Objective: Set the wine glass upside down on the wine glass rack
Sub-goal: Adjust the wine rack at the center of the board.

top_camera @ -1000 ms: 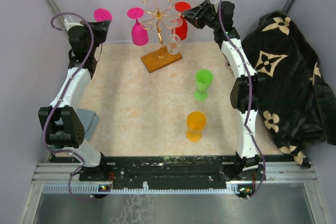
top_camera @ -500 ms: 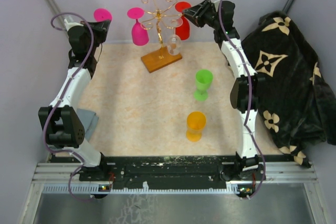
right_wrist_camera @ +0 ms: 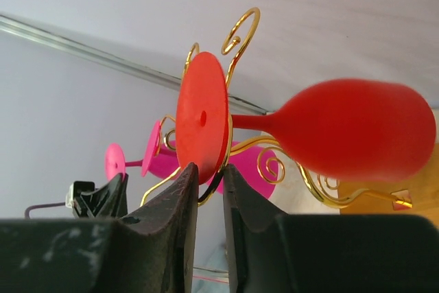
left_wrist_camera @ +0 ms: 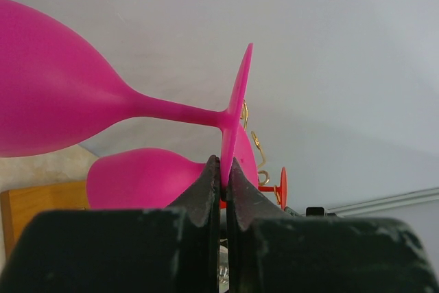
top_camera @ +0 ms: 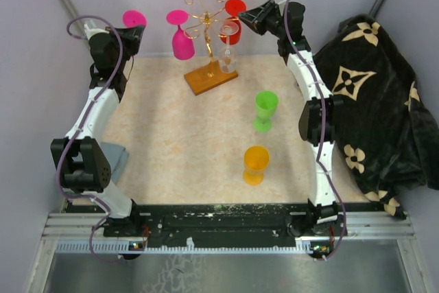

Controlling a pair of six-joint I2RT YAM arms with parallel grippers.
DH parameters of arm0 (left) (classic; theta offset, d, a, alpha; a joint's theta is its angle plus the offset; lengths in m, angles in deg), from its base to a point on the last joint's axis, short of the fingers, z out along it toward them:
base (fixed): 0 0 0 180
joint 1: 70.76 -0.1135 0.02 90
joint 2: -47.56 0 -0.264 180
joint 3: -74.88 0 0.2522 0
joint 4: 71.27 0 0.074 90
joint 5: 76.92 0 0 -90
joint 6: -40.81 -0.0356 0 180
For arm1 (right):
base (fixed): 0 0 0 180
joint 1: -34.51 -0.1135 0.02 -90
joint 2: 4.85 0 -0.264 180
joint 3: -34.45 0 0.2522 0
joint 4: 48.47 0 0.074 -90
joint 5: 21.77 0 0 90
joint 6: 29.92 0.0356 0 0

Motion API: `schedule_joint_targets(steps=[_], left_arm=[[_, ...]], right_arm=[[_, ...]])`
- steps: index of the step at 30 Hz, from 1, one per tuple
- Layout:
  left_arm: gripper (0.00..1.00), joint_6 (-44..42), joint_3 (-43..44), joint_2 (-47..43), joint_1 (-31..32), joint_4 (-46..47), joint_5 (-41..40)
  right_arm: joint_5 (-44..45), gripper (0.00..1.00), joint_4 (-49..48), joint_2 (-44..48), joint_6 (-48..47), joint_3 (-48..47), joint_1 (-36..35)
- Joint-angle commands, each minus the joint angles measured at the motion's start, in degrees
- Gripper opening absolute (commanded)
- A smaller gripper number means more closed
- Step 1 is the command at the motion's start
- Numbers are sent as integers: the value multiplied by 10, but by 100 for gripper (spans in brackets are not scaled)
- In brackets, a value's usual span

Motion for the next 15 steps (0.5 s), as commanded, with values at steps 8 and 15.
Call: schedule_joint_targets(steps=[8, 15], left_arm=[[4, -4, 24, 8, -3, 19, 4], [4, -4, 27, 9, -4, 20, 5]], right_arm=[[-2, 0, -28, 0, 0, -36, -8], [-7, 0, -26, 7, 3, -37, -11]])
